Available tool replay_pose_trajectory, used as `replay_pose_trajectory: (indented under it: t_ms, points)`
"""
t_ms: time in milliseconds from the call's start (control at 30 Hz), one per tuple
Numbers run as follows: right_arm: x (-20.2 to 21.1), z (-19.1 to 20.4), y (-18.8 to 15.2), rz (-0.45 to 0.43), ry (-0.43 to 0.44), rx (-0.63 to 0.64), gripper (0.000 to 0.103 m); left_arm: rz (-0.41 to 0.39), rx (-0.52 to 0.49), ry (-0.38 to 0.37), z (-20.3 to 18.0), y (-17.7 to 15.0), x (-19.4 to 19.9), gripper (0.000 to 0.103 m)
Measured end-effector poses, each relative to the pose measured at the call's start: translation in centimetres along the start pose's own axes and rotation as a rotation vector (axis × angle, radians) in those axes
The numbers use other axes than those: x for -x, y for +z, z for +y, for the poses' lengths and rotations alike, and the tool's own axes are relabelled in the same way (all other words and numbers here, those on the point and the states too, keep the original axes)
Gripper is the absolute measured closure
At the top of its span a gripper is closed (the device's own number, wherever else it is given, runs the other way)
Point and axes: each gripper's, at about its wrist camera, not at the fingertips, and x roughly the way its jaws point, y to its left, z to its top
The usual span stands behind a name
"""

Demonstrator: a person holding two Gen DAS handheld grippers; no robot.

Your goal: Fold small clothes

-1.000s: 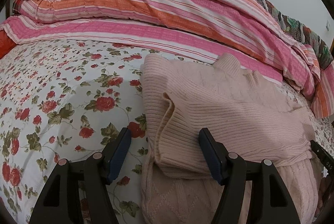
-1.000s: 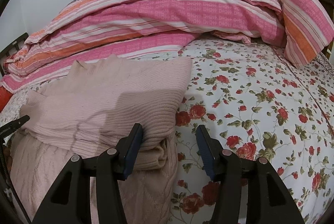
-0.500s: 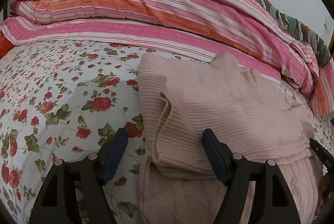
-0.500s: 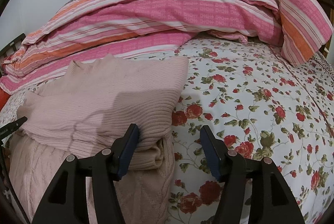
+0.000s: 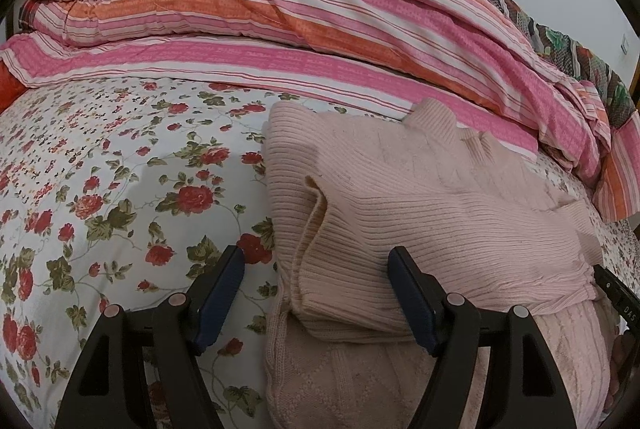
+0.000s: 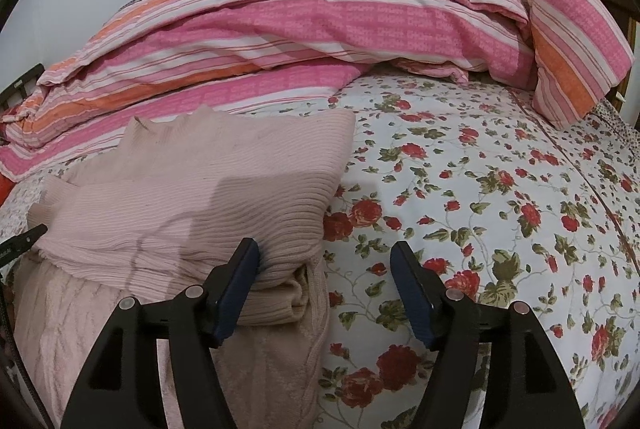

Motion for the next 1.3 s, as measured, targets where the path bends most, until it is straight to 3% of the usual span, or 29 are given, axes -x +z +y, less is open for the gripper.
replay_pose_trajectory:
  t_ms: [533, 767, 867, 967, 1133, 1300]
  points:
    - [0.8, -0.1, -0.3, 0.006, -0.012, -0.010, 0.030, -0.004, 0.011, -0.024, 0.2, -0.2, 0.1, 0.030]
    - [4.5, -1.2, -1.4, -0.023, -0.012, -0.062, 0.030, -0.013, 0.007, -0.024, 0.0, -0.7, 0.7, 0.030]
    - [6.9, -1.4, -3.2, -0.015, 0.014, -0.033, 0.030, -0.044, 0.025, -0.066, 0.6, -1.2, 1.8, 0.030]
    - [8.8, -1.7, -5.0, -0.010, -0.014, -0.008, 0.030, -0.042, 0.057, -0.120, 1.8, -1.9, 3.0, 0.030]
    - [12.2, -3.0, -7.6, -0.041, 0.006, -0.030, 0.030, -0.040, -0.073, -0.076, 0.5, -4.5, 6.1, 0.031]
    - [14.1, -3.1, -9.5, -0.037, -0.004, -0.033, 0.031, -0.038, -0.069, -0.145, 0.2, -7.9, 9.9, 0.031]
